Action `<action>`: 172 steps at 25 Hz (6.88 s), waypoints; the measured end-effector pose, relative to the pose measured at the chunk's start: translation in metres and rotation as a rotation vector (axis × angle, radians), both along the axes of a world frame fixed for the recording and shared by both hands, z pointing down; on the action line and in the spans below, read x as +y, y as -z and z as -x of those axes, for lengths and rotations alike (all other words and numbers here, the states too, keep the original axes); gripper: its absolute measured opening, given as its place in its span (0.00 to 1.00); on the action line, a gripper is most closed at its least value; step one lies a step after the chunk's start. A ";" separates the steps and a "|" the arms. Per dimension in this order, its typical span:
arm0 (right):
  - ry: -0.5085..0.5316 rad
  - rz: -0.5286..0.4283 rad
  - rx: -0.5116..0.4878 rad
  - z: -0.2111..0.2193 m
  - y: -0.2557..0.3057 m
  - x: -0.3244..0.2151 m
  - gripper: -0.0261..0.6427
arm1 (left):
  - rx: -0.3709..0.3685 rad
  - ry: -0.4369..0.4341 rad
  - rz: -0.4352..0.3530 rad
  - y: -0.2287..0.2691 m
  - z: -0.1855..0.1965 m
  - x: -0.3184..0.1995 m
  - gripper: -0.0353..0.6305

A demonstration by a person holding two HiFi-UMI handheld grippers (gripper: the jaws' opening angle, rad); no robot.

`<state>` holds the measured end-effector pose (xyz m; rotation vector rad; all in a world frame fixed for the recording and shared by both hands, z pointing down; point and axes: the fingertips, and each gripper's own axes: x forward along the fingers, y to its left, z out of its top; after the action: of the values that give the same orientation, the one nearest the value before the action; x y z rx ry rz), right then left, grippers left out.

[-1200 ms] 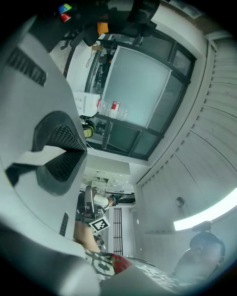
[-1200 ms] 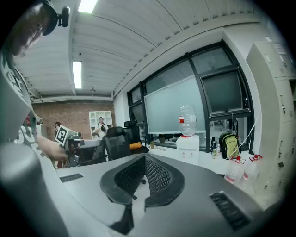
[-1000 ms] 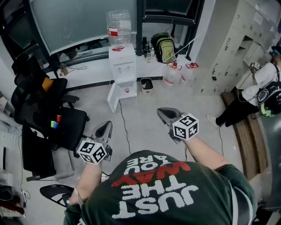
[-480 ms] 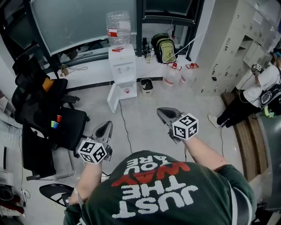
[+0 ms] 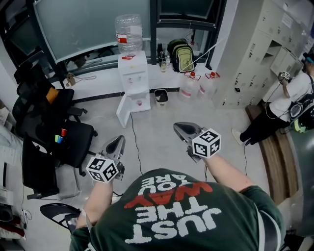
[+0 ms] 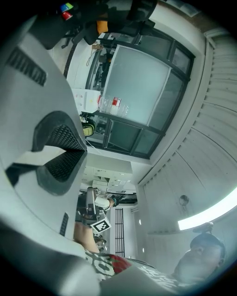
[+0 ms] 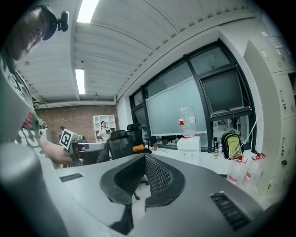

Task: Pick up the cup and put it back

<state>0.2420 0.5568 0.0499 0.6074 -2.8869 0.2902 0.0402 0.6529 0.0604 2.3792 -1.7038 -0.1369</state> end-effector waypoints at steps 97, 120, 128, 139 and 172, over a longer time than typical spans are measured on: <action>-0.055 0.158 0.142 0.308 -0.437 -0.682 0.09 | -0.466 -0.205 0.529 -0.530 0.249 -0.716 0.05; 0.018 0.187 0.111 0.269 -0.764 -0.714 0.09 | -0.936 -0.230 0.640 -0.902 0.226 -0.840 0.13; 0.003 0.197 0.084 0.267 -0.789 -0.728 0.09 | -1.165 -0.302 0.650 -0.955 0.242 -0.892 0.23; -0.031 0.237 0.075 0.246 -0.810 -0.750 0.09 | -1.366 -0.341 0.706 -1.000 0.251 -0.919 0.25; 0.082 0.127 0.153 0.297 -0.288 -0.606 0.09 | -0.713 -0.520 0.503 -0.367 0.171 -0.664 0.09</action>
<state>-0.0552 -0.0487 0.3382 0.4662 -2.7136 0.3933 -0.1307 -0.0109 0.4277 2.4817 -1.0388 1.1839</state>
